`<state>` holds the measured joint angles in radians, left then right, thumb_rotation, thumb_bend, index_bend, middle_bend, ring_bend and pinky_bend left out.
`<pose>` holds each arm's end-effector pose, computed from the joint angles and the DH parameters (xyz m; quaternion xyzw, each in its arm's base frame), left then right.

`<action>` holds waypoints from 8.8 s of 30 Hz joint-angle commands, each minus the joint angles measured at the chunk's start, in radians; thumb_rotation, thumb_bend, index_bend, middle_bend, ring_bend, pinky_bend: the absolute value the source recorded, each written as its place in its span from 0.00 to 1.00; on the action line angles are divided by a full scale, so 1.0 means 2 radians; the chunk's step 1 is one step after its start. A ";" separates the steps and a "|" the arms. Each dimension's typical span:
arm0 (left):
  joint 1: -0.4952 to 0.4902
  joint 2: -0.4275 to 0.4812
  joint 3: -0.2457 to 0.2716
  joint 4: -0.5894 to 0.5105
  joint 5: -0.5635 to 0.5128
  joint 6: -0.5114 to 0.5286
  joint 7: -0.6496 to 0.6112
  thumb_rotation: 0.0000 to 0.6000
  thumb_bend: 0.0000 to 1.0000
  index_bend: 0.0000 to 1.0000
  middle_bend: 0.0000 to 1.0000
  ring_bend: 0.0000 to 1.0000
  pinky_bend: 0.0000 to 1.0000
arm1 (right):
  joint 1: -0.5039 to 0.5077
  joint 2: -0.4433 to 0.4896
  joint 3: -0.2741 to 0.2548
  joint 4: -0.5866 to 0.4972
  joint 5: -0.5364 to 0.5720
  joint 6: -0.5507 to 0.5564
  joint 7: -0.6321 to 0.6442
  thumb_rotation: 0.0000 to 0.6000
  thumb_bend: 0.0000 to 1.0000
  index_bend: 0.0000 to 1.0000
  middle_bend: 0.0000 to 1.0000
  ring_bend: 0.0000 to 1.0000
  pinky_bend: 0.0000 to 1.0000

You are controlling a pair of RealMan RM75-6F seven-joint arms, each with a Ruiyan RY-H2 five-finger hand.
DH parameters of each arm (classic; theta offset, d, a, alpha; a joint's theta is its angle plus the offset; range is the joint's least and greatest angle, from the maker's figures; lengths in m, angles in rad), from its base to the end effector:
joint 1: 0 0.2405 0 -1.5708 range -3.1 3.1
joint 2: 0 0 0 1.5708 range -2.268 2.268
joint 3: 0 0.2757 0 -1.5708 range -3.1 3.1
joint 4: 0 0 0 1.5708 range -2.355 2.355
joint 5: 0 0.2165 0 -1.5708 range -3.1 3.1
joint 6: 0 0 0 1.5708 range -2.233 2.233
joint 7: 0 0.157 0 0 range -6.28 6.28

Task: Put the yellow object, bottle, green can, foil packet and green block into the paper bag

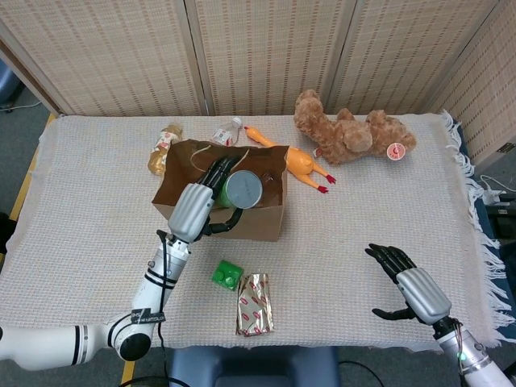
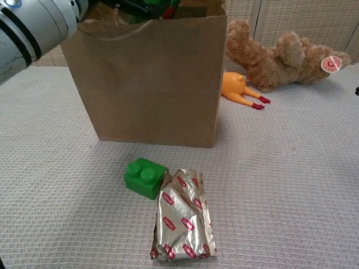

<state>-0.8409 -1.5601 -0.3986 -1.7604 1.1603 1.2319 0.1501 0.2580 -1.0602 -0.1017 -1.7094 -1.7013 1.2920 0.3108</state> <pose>-0.0174 0.3672 0.0428 -0.5912 -0.4052 -0.6305 0.2980 -0.2813 -0.2015 0.1140 0.6705 -0.4929 0.4199 0.3621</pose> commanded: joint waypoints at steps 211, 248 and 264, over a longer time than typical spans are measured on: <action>-0.054 -0.030 -0.090 0.064 -0.103 0.014 0.060 1.00 0.70 0.61 0.72 0.64 0.72 | -0.001 0.006 0.013 -0.009 0.024 -0.011 0.014 1.00 0.03 0.00 0.00 0.00 0.00; -0.076 0.011 -0.042 0.030 -0.172 -0.025 0.129 1.00 0.39 0.00 0.03 0.01 0.19 | -0.002 0.008 0.012 -0.009 0.023 -0.012 0.013 1.00 0.03 0.00 0.00 0.00 0.00; 0.027 0.112 -0.038 -0.043 -0.072 0.042 0.013 1.00 0.60 0.10 0.09 0.05 0.20 | -0.005 0.009 0.009 -0.008 0.019 -0.007 0.015 1.00 0.03 0.00 0.00 0.00 0.00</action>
<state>-0.8374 -1.3841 -0.4837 -1.8136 0.9782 1.2823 0.2199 0.2479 -1.0419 -0.0828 -1.7251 -1.6631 1.2776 0.3411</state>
